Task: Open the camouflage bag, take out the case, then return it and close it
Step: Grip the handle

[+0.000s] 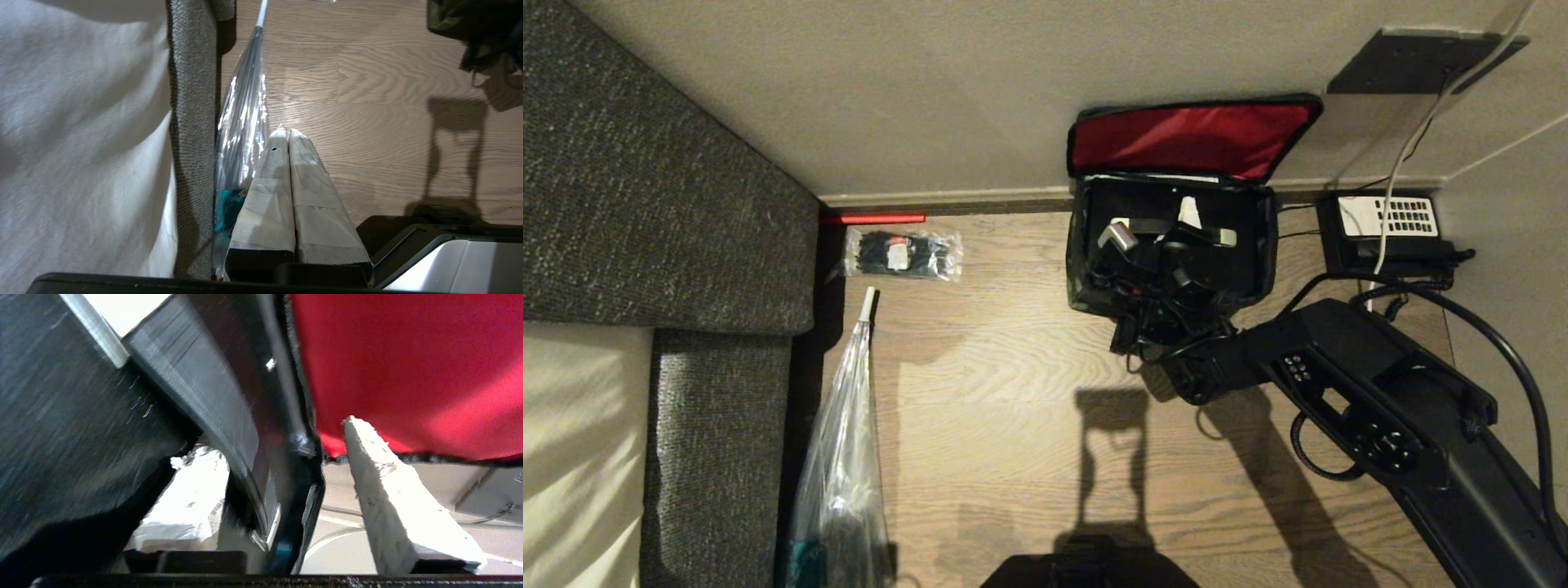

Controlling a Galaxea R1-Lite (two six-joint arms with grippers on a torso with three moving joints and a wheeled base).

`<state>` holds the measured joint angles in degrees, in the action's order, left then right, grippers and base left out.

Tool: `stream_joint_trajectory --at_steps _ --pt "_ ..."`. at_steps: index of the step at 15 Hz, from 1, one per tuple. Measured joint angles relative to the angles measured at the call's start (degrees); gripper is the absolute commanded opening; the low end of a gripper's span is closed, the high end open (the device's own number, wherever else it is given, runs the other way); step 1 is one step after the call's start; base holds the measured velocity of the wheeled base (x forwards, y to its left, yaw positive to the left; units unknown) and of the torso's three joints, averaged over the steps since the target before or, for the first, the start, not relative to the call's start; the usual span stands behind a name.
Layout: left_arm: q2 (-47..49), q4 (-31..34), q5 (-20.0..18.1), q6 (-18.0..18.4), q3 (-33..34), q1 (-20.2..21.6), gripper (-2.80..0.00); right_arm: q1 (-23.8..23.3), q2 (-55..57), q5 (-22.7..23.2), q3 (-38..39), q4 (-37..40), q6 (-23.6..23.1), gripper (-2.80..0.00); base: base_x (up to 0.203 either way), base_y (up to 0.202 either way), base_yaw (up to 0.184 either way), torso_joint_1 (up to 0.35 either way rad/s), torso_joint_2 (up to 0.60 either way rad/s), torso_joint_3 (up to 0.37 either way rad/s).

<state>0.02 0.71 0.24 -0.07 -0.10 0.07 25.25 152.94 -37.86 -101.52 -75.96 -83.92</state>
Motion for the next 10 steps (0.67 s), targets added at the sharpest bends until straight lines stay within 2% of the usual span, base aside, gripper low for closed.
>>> stream_joint_trajectory --at_steps 4,9,10 --pt "0.00 -0.01 0.01 0.00 0.00 0.00 -2.80 -1.16 1.80 0.46 -7.38 2.07 -1.17 0.00 0.000 0.000 0.000 0.000 0.00 0.000" --pt "0.00 -0.01 -0.01 -0.02 0.00 0.00 -2.80 -1.85 3.23 0.42 -9.08 3.17 -1.28 0.00 0.000 0.000 0.000 0.000 0.00 0.000" --pt "0.00 -0.01 -0.02 0.00 0.02 0.00 -2.80 -1.90 3.32 0.40 -9.08 3.26 -1.28 -2.80 0.000 0.000 0.000 0.000 0.00 0.000"
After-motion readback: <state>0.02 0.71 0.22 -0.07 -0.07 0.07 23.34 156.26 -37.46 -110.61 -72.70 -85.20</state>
